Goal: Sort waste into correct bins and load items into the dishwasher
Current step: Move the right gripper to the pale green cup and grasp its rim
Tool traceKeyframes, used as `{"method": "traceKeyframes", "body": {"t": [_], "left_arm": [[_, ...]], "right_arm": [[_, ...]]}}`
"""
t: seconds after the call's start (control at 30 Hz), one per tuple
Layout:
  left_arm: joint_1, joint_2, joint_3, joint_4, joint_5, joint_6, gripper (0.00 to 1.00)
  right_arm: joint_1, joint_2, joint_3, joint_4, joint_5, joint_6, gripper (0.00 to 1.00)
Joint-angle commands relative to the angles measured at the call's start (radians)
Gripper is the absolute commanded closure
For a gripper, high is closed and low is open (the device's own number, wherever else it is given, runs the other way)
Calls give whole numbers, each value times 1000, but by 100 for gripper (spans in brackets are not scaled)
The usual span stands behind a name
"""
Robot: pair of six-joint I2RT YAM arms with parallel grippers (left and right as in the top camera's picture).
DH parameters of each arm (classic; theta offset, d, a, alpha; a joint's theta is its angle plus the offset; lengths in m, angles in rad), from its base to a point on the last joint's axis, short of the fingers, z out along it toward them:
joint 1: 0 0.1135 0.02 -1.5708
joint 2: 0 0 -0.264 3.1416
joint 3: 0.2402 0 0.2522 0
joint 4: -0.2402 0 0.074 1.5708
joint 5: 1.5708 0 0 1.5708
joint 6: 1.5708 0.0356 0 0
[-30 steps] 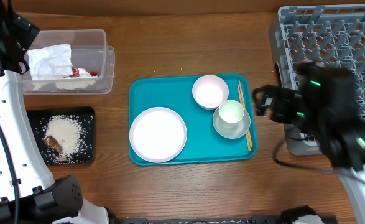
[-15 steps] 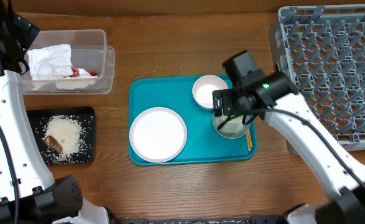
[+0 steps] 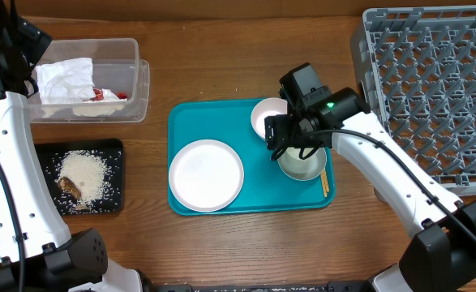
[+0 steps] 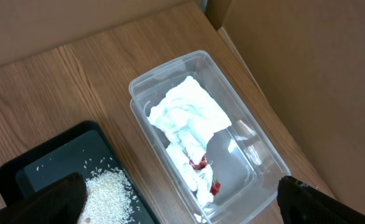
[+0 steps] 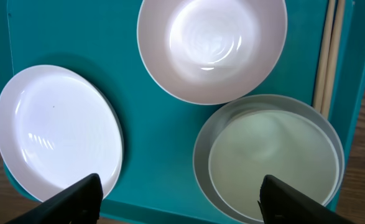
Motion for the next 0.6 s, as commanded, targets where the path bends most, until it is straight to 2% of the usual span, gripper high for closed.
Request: {"method": "traceKeyframes", "body": {"t": [0.0,0.07,0.43,0.57], "left_arm": [[0,3,2,0,-18,-6,0],[0,4,2,0,-18,-6,0],[0,3,2,0,-18,-6,0],[0,3,2,0,-18,-6,0]], "right_arm": [[4,13,-19,0,19,79,25],[4,23,-26,2,25,79,30],[31,43,-79,58,138,113,30],[34,52,-79,70,139,125,36]]}}
